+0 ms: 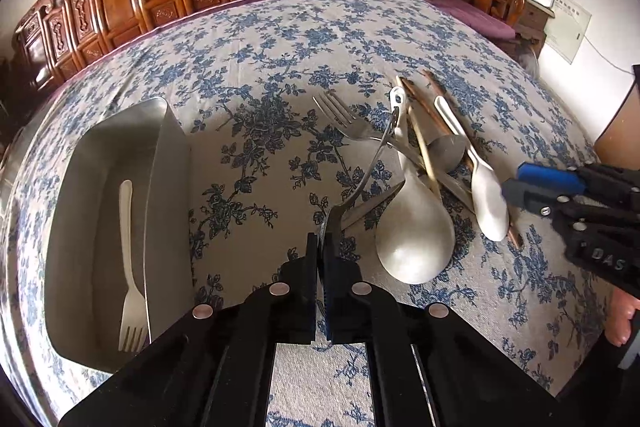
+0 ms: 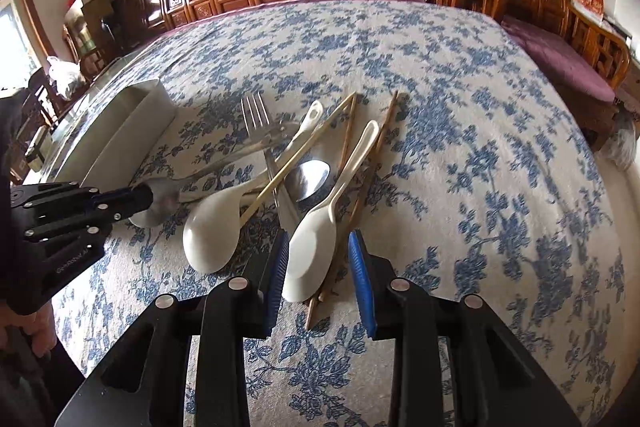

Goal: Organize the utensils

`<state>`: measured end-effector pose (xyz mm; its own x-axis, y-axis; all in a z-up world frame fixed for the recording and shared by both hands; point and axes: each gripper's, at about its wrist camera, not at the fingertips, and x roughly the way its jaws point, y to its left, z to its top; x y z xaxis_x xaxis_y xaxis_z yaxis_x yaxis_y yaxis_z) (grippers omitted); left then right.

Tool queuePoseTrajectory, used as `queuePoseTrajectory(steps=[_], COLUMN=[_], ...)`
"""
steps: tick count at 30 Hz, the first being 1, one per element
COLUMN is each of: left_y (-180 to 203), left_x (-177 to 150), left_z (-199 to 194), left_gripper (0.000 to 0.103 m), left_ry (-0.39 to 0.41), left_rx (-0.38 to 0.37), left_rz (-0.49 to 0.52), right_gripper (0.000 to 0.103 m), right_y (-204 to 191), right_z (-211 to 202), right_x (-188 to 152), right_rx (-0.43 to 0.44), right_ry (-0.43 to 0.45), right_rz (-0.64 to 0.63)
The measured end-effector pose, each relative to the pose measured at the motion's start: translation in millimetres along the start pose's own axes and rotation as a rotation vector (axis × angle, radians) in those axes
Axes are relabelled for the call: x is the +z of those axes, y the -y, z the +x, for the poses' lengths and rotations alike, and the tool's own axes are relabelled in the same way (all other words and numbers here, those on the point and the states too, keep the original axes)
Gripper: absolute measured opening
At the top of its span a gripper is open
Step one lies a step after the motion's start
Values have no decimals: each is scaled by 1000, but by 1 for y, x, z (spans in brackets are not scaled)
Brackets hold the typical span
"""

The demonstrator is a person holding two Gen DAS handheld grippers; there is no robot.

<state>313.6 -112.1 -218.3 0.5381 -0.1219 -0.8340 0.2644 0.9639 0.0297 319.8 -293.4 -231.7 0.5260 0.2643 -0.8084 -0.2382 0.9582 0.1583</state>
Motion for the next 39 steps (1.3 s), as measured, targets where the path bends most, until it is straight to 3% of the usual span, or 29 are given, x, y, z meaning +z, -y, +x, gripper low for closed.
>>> queuePoseTrajectory(steps=[5, 19, 24, 28, 39], left_y=[-7, -27, -30, -34, -56], left_x=[-4, -11, -11, -9, -1], left_z=[-16, -52, -61, -67, -79], left_gripper=[1, 1, 1, 1, 1], left_ry=[38, 86, 101, 109, 140], left_rx=[-7, -18, -4, 13, 33], left_rz=[-31, -63, -64, -70, -99], right_gripper=[34, 35, 26, 5, 4], right_y=[-5, -18, -13, -8, -9], right_z=[8, 37, 27, 16, 2], right_x=[1, 9, 10, 14, 15], right_rx=[14, -81, -65, -5, 47], right_ry=[-5, -36, -10, 30, 58], right_rz=[2, -34, -15, 17, 33])
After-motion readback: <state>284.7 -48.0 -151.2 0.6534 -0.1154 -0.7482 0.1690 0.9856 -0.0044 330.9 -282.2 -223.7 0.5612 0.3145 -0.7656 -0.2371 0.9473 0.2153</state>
